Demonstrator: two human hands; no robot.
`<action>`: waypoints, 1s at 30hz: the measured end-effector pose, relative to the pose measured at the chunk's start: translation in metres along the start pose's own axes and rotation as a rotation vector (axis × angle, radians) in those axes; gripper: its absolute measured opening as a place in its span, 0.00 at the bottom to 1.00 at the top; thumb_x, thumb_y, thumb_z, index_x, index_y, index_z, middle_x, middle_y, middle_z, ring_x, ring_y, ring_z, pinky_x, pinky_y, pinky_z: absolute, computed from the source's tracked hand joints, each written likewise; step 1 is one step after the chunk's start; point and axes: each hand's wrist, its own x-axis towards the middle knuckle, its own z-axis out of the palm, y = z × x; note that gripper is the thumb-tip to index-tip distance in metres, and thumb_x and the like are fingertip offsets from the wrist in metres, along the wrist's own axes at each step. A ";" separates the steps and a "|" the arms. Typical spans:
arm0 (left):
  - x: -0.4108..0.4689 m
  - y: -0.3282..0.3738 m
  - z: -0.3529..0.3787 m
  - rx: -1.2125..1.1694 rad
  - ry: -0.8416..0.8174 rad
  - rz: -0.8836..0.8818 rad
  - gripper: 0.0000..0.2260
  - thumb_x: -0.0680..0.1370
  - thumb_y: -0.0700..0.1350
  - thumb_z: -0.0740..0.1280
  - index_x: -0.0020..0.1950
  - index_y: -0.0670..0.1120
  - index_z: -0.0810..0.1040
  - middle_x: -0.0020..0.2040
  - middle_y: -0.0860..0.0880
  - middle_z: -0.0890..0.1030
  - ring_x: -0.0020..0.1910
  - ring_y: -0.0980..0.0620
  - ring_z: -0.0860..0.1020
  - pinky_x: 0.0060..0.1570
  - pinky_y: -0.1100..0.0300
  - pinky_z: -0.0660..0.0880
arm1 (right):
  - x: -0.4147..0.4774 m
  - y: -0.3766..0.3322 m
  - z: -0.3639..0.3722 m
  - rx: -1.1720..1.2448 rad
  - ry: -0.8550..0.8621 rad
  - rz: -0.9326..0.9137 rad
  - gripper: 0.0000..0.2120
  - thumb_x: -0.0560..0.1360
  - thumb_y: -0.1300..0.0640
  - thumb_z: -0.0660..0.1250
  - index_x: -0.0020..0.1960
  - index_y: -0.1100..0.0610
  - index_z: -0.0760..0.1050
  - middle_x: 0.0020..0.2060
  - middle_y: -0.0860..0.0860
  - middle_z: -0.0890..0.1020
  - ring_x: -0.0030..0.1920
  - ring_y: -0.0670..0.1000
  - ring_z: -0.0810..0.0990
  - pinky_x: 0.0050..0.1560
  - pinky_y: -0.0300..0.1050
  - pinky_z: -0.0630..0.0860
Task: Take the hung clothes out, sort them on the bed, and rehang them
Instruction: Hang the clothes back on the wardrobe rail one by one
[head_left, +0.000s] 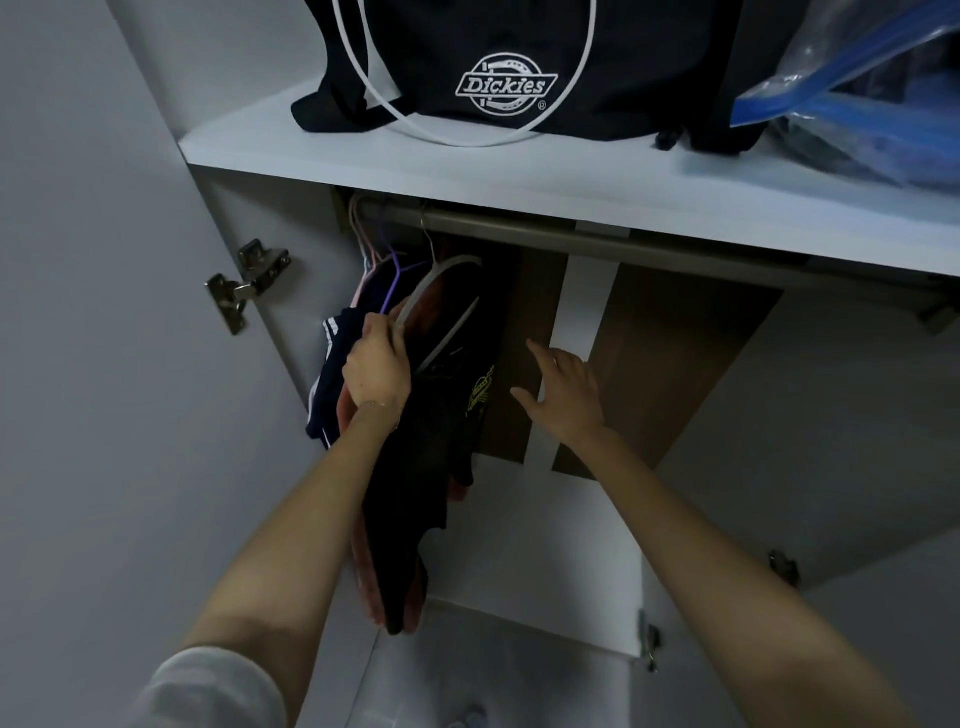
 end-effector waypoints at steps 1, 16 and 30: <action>0.001 -0.002 0.001 0.010 0.007 0.003 0.10 0.84 0.48 0.56 0.52 0.42 0.72 0.39 0.45 0.78 0.36 0.44 0.75 0.35 0.52 0.68 | 0.002 0.000 0.000 -0.004 0.000 0.001 0.34 0.79 0.42 0.63 0.79 0.50 0.55 0.72 0.58 0.67 0.73 0.58 0.63 0.73 0.61 0.57; 0.012 -0.014 -0.014 0.080 0.052 -0.080 0.10 0.85 0.45 0.56 0.52 0.40 0.72 0.43 0.42 0.77 0.39 0.43 0.71 0.38 0.51 0.63 | 0.008 -0.011 0.003 0.010 -0.064 0.017 0.34 0.78 0.43 0.63 0.79 0.49 0.53 0.70 0.58 0.70 0.71 0.59 0.64 0.73 0.60 0.59; -0.065 -0.047 -0.047 0.115 -0.009 0.060 0.23 0.80 0.54 0.65 0.73 0.47 0.69 0.70 0.44 0.71 0.69 0.42 0.69 0.68 0.43 0.65 | -0.033 -0.034 0.012 -0.037 -0.113 -0.116 0.32 0.78 0.43 0.63 0.78 0.51 0.59 0.72 0.55 0.68 0.71 0.58 0.64 0.72 0.55 0.60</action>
